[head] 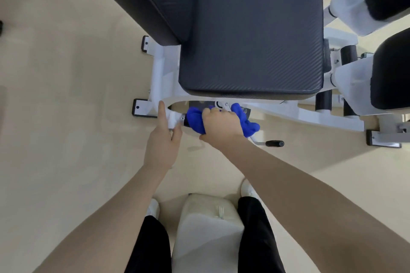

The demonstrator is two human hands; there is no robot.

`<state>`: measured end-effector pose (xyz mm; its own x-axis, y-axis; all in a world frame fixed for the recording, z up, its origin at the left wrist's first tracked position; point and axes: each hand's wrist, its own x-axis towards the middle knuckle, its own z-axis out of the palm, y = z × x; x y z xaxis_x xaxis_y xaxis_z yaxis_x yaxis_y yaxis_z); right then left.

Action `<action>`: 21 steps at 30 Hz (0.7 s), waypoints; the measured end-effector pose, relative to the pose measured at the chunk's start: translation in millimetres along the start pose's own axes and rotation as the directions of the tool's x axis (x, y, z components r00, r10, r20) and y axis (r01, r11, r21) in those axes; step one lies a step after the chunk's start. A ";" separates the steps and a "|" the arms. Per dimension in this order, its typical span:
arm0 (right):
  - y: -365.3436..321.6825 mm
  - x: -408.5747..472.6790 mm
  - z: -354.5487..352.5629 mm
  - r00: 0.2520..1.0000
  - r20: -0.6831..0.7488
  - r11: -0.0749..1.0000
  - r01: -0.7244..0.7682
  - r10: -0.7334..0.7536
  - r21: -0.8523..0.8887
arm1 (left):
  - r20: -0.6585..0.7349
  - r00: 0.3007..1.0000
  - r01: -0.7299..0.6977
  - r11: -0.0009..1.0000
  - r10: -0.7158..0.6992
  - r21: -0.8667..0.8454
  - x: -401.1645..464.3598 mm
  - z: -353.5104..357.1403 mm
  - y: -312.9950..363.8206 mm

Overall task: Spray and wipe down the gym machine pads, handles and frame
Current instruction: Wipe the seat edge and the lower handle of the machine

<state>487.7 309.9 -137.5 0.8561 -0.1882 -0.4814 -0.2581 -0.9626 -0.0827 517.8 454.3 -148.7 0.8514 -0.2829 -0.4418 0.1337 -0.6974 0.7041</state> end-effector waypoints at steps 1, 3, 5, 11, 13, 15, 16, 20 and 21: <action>12.7 -9.5 1.1 0.999 -0.014 0.999 -0.034 0.034 -0.013 | 0.003 1.000 -0.026 1.000 0.026 -0.002 -2.1 1.1 3.5; 32.3 -24.7 1.8 0.997 -0.021 0.996 -0.075 0.074 -0.040 | 0.017 0.997 -0.069 0.997 0.069 -0.015 -4.4 4.0 8.9; 39.4 -29.0 -1.1 0.997 -0.001 0.997 -0.074 0.074 -0.039 | 0.027 0.996 -0.085 0.996 0.085 -0.024 -2.8 6.5 12.0; 5.3 -10.3 0.8 0.995 -0.099 0.995 0.003 -0.012 -0.095 | 0.008 0.995 -0.101 0.995 0.101 -0.025 -6.5 0.0 -1.4; -15.7 4.7 4.1 0.987 -0.141 0.993 0.059 -0.073 -0.100 | 0.007 0.994 -0.111 0.994 0.111 -0.007 -5.3 -6.9 -6.1; -34.1 20.0 6.9 0.984 -0.138 0.991 0.099 -0.111 -0.088 | 0.002 0.994 -0.106 0.994 0.106 0.001 -3.4 -13.1 -7.3; -39.7 26.6 8.4 0.985 -0.119 0.989 0.114 -0.125 -0.093 | -0.006 0.995 -0.103 0.995 0.103 0.001 -2.6 -15.7 -7.8; -17.4 15.9 8.0 0.992 -0.092 0.991 0.073 -0.084 -0.116 | -0.009 0.993 -0.119 0.993 0.119 0.006 -2.2 -11.2 -4.6; -1.8 3.9 7.2 0.995 -0.086 0.993 0.044 -0.053 -0.108 | -0.004 0.993 -0.114 0.993 0.114 -0.008 -4.3 -7.1 -2.1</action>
<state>488.2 312.4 -145.5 0.9038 -0.1527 -0.3999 -0.1707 -0.9853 -0.0094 517.5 461.7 -144.3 0.8629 -0.3580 -0.3568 0.0399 -0.6554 0.7542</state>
